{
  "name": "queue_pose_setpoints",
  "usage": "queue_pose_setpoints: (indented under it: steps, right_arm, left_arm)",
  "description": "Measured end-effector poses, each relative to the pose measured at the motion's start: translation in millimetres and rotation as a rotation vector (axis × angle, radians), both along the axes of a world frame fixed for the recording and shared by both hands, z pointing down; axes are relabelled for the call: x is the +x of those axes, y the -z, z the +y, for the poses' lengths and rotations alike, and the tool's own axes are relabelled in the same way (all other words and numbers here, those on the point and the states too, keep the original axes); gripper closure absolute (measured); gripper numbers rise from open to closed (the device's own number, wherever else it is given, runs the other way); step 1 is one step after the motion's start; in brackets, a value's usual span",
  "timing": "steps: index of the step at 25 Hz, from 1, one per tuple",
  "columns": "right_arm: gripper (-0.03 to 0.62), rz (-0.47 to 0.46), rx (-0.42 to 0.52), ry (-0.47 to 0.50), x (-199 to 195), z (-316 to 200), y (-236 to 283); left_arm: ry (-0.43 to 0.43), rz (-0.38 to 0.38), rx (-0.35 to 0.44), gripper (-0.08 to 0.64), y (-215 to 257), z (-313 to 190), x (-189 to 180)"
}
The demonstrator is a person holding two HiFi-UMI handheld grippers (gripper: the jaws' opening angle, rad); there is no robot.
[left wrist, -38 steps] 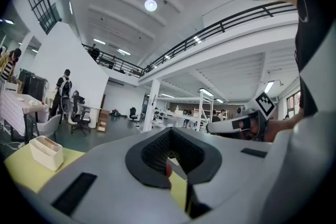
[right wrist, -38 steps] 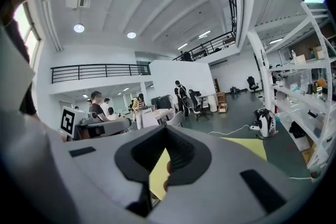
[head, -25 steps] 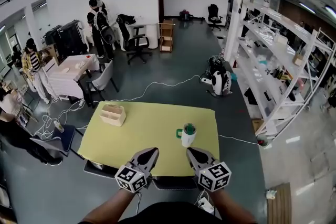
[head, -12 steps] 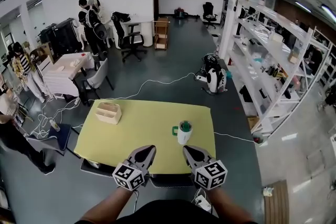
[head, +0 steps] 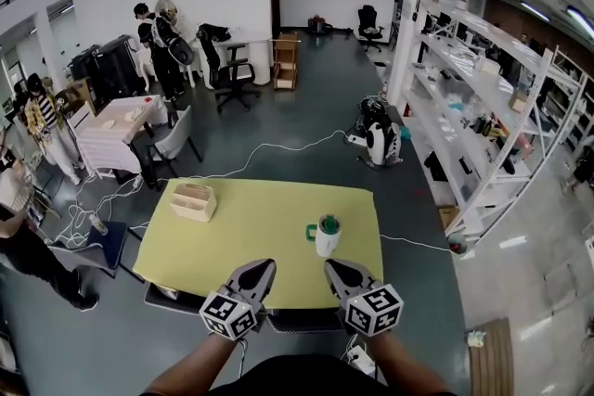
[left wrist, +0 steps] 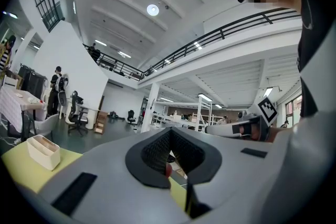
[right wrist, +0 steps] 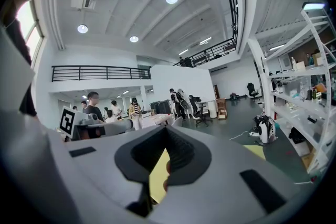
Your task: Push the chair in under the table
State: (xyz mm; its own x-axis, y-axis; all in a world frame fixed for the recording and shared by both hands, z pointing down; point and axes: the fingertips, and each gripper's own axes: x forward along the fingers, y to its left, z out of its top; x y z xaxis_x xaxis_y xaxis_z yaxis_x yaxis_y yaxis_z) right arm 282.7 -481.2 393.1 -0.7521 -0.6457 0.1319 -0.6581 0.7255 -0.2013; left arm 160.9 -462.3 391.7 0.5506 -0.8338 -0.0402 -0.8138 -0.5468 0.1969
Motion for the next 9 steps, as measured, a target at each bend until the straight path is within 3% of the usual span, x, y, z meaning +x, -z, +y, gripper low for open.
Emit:
queue_pose_setpoints:
  steps: [9]
  right_arm:
    - [0.578, -0.014, -0.003, -0.009, 3.6, 5.4, -2.8]
  left_arm:
    - [-0.011, 0.017, 0.015, 0.552, 2.9, 3.7, 5.9]
